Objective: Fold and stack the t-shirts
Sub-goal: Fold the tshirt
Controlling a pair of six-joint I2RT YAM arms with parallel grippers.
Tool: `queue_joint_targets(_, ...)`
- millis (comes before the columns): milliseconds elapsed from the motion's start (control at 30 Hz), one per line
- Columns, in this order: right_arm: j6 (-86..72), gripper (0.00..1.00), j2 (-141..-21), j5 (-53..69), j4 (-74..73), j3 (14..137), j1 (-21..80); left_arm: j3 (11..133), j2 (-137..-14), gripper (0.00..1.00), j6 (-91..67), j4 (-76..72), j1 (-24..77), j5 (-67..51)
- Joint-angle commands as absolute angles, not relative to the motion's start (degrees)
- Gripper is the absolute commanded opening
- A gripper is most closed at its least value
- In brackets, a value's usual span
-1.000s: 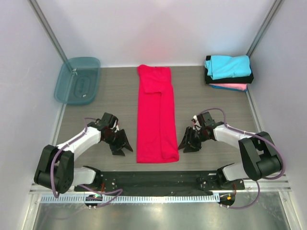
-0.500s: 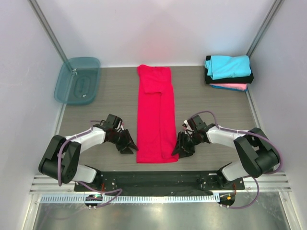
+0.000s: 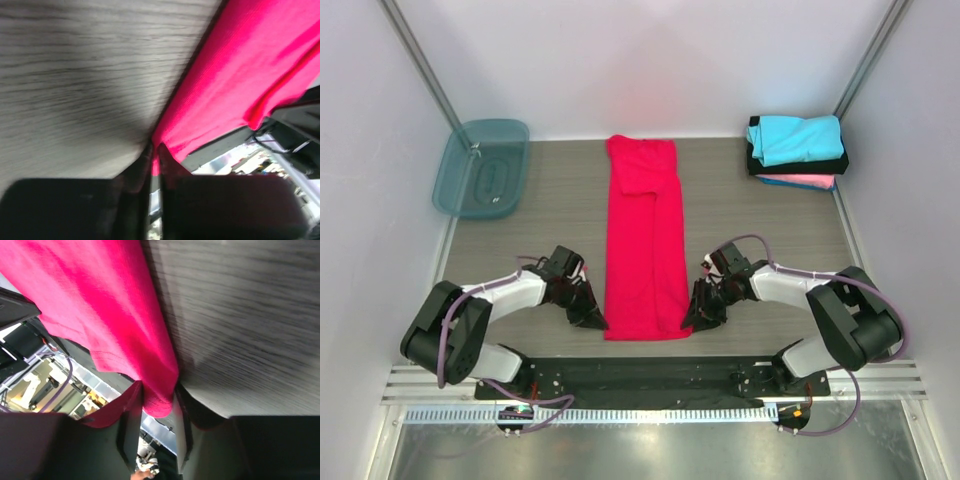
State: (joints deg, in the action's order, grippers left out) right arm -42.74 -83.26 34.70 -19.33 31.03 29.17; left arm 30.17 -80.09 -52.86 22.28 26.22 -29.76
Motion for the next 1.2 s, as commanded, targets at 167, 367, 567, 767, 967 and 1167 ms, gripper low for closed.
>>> queue_joint_targets(167, -39.12, 0.01, -82.10, 30.05, -23.37, 31.20, 29.71, 32.42, -76.47, 0.00, -49.23, 27.33, 26.20, -27.51)
queue_joint_targets(367, -32.27, 0.01, -79.45, 30.85, -28.65, 39.89, 26.20, 40.77, -72.60, 0.00, -42.55, 33.83, 21.37, -28.21)
queue_joint_targets(567, -27.60, 0.01, -82.79, 31.55, -27.95, 49.56, 23.56, 47.98, -74.96, 0.00, -41.04, 31.38, 20.65, -29.18)
queue_joint_targets(767, -25.76, 0.01, -87.61, 31.91, -26.72, 58.52, 20.84, 55.00, -79.62, 0.00, -40.25, 29.62, 18.38, -28.21)
queue_joint_targets(967, -25.40, 0.01, -94.73, 32.25, -22.68, 66.87, 16.44, 61.34, -87.96, 0.00, -39.82, 25.23, 15.12, -27.07)
queue_joint_targets(1167, -23.64, 0.01, -105.28, 31.55, -21.80, 77.07, 15.38, 70.48, -97.28, 0.00, -37.89, 23.38, 14.59, -26.98)
